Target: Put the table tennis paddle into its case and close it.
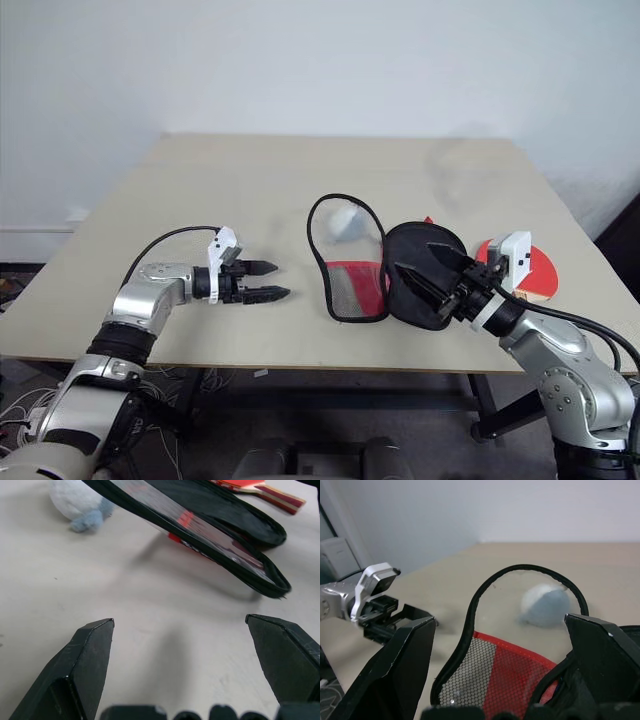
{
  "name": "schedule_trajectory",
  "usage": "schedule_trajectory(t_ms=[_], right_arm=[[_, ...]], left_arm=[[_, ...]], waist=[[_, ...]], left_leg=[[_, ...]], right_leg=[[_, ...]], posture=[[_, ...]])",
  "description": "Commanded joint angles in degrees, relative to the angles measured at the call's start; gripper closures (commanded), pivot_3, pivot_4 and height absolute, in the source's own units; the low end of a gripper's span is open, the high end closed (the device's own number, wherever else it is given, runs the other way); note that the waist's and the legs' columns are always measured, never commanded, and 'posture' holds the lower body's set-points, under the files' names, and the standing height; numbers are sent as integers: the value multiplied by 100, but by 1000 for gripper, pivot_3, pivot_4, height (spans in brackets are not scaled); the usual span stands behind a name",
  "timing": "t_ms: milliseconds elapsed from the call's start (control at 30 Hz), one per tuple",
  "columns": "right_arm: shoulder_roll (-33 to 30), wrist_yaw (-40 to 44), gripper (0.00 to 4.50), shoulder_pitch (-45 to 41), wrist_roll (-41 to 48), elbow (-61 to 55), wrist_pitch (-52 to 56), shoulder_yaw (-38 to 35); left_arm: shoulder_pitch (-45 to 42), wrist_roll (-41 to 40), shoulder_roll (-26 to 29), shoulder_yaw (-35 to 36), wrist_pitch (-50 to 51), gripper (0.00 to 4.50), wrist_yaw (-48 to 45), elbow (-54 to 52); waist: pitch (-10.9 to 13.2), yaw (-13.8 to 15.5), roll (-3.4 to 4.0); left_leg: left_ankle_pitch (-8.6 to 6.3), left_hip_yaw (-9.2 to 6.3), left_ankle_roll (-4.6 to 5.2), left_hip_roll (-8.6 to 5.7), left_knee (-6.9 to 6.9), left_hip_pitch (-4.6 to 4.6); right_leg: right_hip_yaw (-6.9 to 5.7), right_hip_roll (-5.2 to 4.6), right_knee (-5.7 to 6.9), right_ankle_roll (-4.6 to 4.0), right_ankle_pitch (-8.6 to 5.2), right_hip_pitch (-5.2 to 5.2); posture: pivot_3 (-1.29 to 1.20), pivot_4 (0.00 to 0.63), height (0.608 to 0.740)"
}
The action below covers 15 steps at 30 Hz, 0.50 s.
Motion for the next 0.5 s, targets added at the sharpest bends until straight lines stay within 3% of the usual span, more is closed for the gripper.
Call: schedule_trajectory(t_ms=[33,367,500], right_arm=[[69,-82,31,-87,-61,-108,-187,-53],[282,-1218,31,-320,-653,194,-180,-225],[103,-2275,31,-708,-1429,1125,351,-369]], left_arm=[[-78,37,77,10,-13,0,-82,-189],[-260,-20,48,-3,261,0,-355,-456],[-187,25,18,-117,306,0,-474,-592]], waist=[[0,1,0],[-1,8,0],[-1,3,0]], left_leg=[[0,0,0,0,0,0],[0,0,0,0,2,0],[0,1,0,0,1,0]], right_leg=[[0,0,0,0,0,0],[0,0,0,-1,0,1],[1,0,1,-1,0,0]], posture=[[0,0,740],[0,0,740],[0,0,740]])
